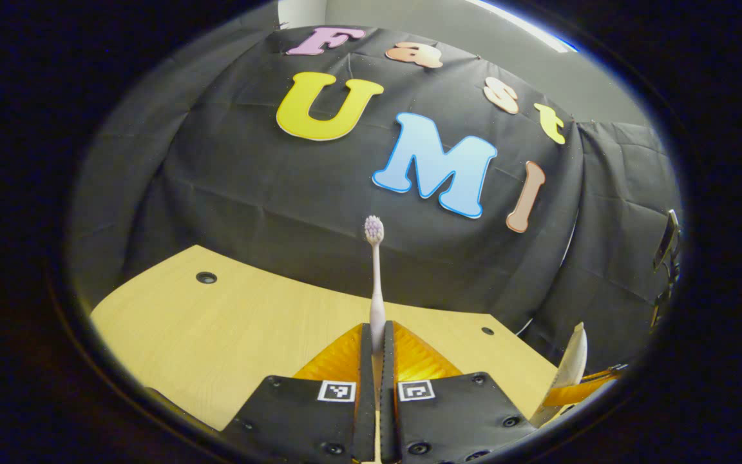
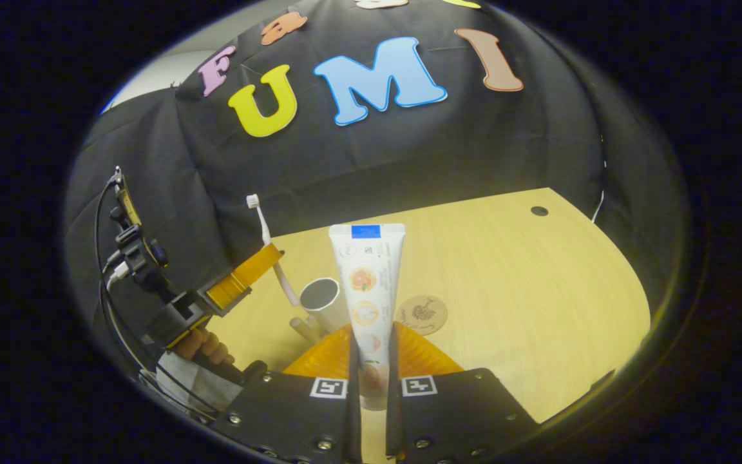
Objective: Put the toothbrush and toothpaste on the desktop into the cup, then pick up the cup and place it on the coaster on the desktop.
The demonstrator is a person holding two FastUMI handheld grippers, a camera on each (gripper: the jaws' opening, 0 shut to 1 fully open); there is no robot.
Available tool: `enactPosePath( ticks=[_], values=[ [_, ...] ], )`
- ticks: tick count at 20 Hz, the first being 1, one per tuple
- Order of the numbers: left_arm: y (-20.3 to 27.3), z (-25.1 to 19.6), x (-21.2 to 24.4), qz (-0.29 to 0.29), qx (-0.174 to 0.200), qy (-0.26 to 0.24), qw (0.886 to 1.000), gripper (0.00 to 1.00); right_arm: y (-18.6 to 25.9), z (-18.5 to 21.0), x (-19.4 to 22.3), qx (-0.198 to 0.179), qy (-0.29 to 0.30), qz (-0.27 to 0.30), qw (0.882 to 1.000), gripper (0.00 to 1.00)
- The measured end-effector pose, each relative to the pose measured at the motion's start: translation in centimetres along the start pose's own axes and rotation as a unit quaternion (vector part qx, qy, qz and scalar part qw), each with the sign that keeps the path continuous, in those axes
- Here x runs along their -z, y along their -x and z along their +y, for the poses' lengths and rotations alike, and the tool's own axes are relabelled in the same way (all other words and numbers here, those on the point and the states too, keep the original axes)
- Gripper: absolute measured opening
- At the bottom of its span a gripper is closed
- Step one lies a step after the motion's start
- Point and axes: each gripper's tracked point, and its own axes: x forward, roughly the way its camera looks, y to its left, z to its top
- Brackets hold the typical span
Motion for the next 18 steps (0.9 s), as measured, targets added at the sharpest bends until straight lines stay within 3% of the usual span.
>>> enactPosePath(
  ticks=[8,16,18],
  values=[
    [-4.9,2.2,3.6,0.024,-0.009,-0.004,1.000,0.10,-2.8,-0.2,0.3,0.008,-0.007,0.035,0.999,0.16],
    [-4.4,3.8,8.2,0.062,-0.039,-0.047,0.996,0.10,-4.7,1.3,-0.6,-0.013,-0.004,0.040,0.999,0.16],
    [-4.2,4.0,8.4,0.069,-0.044,-0.048,0.995,0.18,-5.1,1.9,-1.4,-0.021,0.000,0.034,0.999,0.16]
  ],
)
